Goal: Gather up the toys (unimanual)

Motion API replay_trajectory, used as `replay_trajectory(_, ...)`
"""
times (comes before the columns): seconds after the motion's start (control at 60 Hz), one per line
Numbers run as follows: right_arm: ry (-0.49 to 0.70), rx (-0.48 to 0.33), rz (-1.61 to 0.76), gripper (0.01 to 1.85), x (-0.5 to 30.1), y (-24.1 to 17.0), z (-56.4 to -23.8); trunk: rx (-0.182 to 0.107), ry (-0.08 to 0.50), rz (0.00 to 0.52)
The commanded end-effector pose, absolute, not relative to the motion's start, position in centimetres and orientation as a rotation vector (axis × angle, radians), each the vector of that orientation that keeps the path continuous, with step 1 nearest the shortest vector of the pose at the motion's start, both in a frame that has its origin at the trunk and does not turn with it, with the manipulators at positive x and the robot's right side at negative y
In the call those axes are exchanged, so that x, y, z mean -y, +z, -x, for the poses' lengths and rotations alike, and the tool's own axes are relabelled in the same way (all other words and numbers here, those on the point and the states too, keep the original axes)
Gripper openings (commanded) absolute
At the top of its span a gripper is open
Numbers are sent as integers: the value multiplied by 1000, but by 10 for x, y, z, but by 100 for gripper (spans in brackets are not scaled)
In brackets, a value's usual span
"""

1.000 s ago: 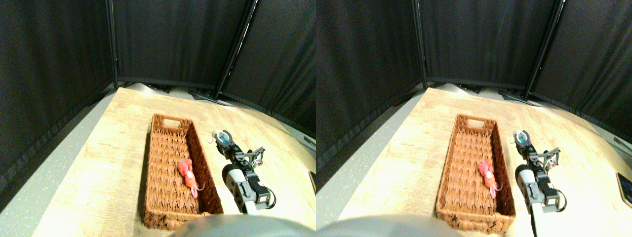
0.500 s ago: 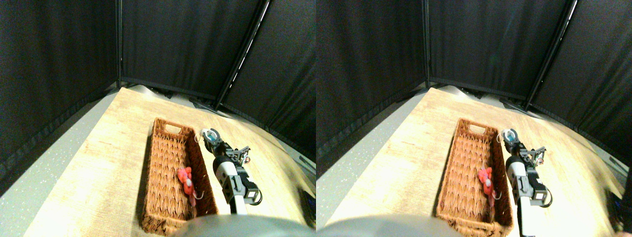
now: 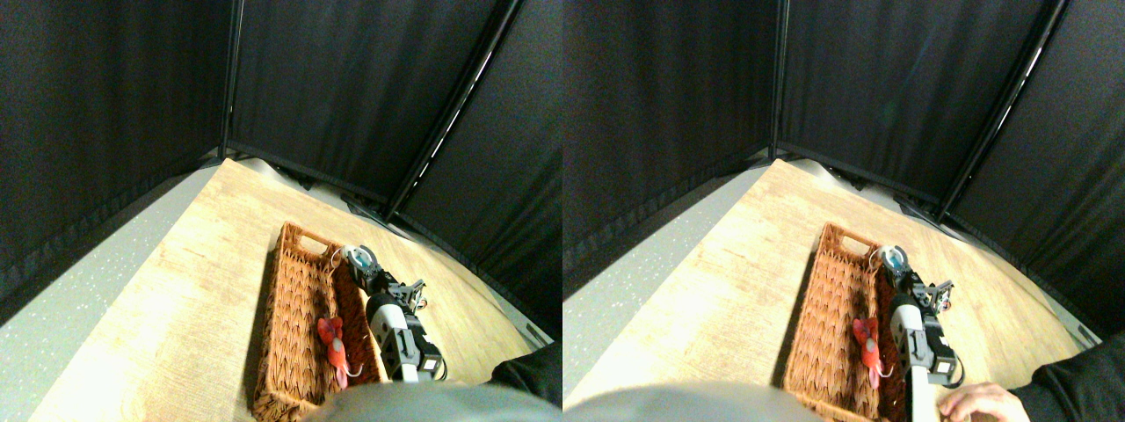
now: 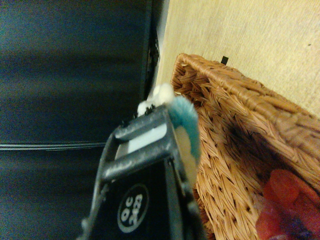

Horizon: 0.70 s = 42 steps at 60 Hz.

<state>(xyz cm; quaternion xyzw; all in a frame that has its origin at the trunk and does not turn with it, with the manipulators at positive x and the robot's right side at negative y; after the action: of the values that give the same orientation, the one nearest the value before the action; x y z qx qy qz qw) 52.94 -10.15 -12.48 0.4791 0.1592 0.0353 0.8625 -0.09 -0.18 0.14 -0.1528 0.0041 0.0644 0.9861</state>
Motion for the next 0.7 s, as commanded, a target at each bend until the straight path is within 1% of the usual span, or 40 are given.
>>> replay_trajectory(0.017,88,-296,-1021,6,99,-122,-530,-20,161,334)
replay_trajectory(0.1,91,-312,-1031,6,98,-124,-531,-18,163,335)
replay_trajectory(0.2,97,-311,-1035,6,98,-126,-532,-17,164,336)
replay_trajectory(0.233,99,-311,-1040,6,98,-126,-533,-22,162,332)
replay_trajectory(0.267,79,-309,-1044,6,98,-127,-533,-23,161,331)
replay_trajectory(0.3,67,-331,-1069,6,99,-127,-533,-23,161,329)
replay_trajectory(0.333,52,-321,-1047,6,100,-126,-532,-24,160,328)
replay_trajectory(0.35,48,-332,-1042,19,101,-125,-532,-24,159,326)
replay_trajectory(0.367,43,-345,-1043,40,102,-125,-531,-24,158,325)
replay_trajectory(0.383,39,-352,-1046,50,102,-125,-531,-26,157,323)
replay_trajectory(0.417,37,-376,-1018,92,105,-125,-531,-27,155,321)
replay_trajectory(0.433,37,-376,-1018,92,105,-125,-531,-27,154,321)
replay_trajectory(0.483,16,-376,-994,117,106,-124,-528,-29,152,317)
replay_trajectory(0.55,18,-365,-978,135,108,-124,-526,-29,151,312)
replay_trajectory(0.567,17,-363,-978,136,109,-124,-527,-28,150,311)
replay_trajectory(0.6,19,-358,-974,137,110,-124,-528,-29,149,308)
replay_trajectory(0.7,26,-317,-949,126,120,-125,-533,-31,142,296)
